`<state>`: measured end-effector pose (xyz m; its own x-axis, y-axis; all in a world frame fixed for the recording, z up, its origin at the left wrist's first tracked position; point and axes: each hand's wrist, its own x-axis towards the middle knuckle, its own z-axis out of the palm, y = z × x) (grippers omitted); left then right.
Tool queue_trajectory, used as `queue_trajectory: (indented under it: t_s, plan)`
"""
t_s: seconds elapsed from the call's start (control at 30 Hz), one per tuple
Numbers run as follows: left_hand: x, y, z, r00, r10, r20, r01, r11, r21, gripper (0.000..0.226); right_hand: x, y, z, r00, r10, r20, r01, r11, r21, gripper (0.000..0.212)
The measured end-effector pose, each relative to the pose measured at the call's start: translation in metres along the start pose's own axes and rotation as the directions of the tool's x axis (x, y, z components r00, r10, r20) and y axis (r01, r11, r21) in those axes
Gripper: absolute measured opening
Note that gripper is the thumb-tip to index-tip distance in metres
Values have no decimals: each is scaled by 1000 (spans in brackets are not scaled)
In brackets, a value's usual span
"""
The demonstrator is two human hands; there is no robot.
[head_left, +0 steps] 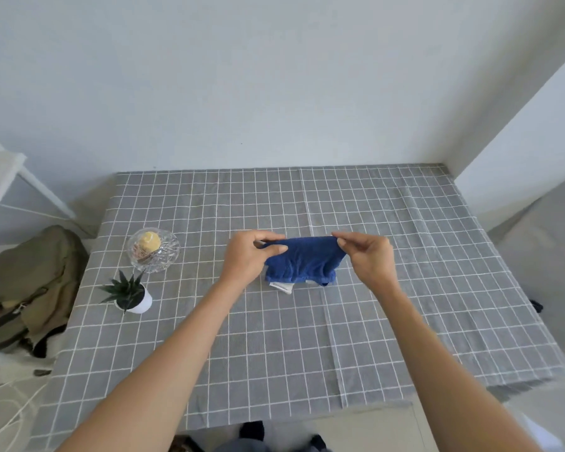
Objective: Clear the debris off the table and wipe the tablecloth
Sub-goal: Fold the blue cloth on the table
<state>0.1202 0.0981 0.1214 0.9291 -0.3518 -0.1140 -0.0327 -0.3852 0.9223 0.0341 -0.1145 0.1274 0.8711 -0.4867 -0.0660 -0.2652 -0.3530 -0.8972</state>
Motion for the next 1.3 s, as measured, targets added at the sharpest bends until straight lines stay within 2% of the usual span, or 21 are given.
queue_trajectory:
  t_s: [0.17,0.33,0.57,0.73,0.83,0.97,1.07,1.17,1.3]
  plan:
    - [1,47,21,996,91,14,-91,996,3,21,1,-7,-42,998,-37,-53,37,999,12,20]
    - [9,83,68,987,141,83,-144,989,36,18,7,10,-102,993,-67,-98,68,998,11,21]
    - [4,124,165,992,92,83,-84,992,-97,16,24,58,-199,998,-55,-33,56,998,42,30]
    - [-17,140,234,996,17,90,-3,989,-148,17,28,98,-265,998,-27,54,25,999,45,27]
    - [-35,147,262,982,-67,175,100,978,-186,15,20,116,-299,991,0,137,-9,998,65,20]
    - [-52,141,297,894,-228,387,323,925,-201,16,12,137,-340,952,54,301,-56,998,-2,17]
    - [-58,115,327,823,-335,458,432,893,-123,19,15,168,-349,894,172,413,-117,981,-155,16]
    - [-62,88,357,827,-394,401,474,872,-120,23,16,205,-335,891,246,383,-165,959,-231,17]
    - [-56,72,376,896,-382,225,416,901,-128,25,19,237,-313,942,235,241,-195,965,-177,19]
